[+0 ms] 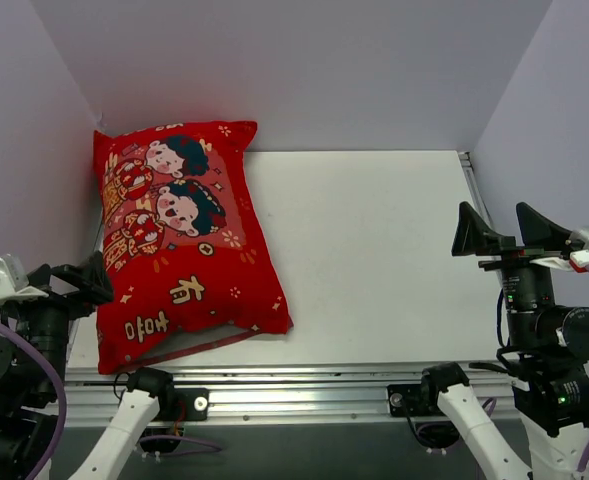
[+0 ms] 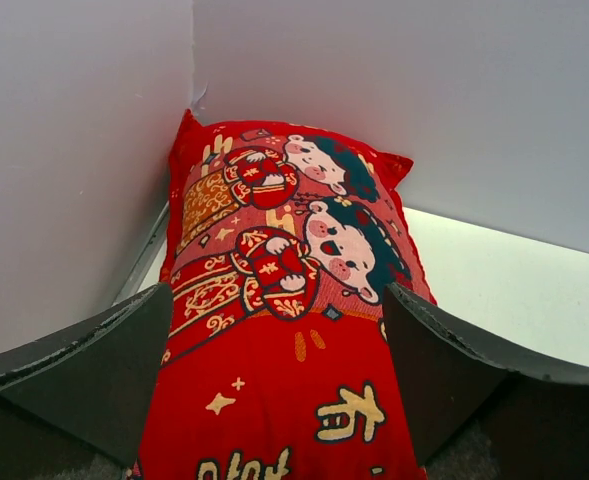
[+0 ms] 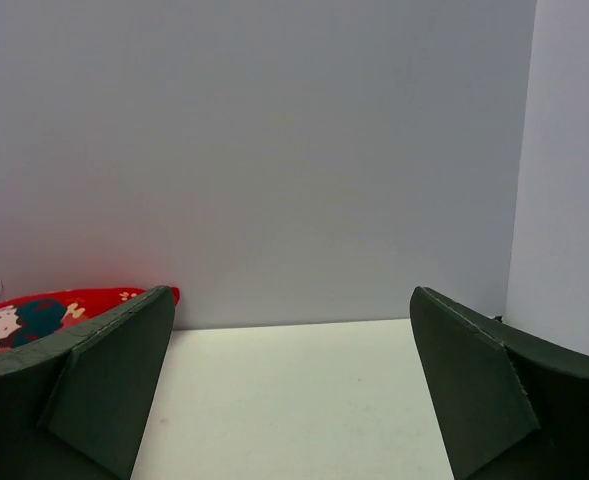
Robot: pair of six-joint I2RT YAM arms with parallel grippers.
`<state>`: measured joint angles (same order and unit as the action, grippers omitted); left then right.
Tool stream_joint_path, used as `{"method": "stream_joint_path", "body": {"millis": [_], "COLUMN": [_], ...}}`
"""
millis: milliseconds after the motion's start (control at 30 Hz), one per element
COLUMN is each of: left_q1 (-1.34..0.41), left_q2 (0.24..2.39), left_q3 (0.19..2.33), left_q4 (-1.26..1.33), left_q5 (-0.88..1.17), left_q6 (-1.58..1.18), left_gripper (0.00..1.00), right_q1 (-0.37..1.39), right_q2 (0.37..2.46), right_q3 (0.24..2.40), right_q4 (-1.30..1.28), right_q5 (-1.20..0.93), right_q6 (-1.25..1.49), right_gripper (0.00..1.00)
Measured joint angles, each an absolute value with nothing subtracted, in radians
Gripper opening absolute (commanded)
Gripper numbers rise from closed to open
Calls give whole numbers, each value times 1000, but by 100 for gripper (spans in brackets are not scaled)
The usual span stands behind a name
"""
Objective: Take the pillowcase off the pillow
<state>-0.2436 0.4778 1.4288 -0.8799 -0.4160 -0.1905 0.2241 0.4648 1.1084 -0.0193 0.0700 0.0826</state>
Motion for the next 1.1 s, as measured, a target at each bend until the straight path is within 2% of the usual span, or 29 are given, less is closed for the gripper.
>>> {"method": "stream_joint_path", "body": {"millis": [333, 733, 833, 1100], "left_q1": [-244, -244, -244, -244], "left_q2": [478, 546, 550, 550], "left_q3": [1360, 1167, 1092, 892], "left_q4": [-873, -851, -822, -747], "left_q5": [-410, -354, -354, -354], "left_q6": [-205, -255, -260, -267], "left_gripper": [94, 94, 94, 94], "right_q1": [224, 234, 287, 583], "right_q2": [517, 983, 1098, 1362], "right_q3": [1100, 1041, 972, 924], "right_q4": [-19, -49, -6, 231], "right_q5": [-19, -456, -521, -534], "right_q6": [132, 392, 450, 540], "right_gripper": [100, 100, 100, 100]}}
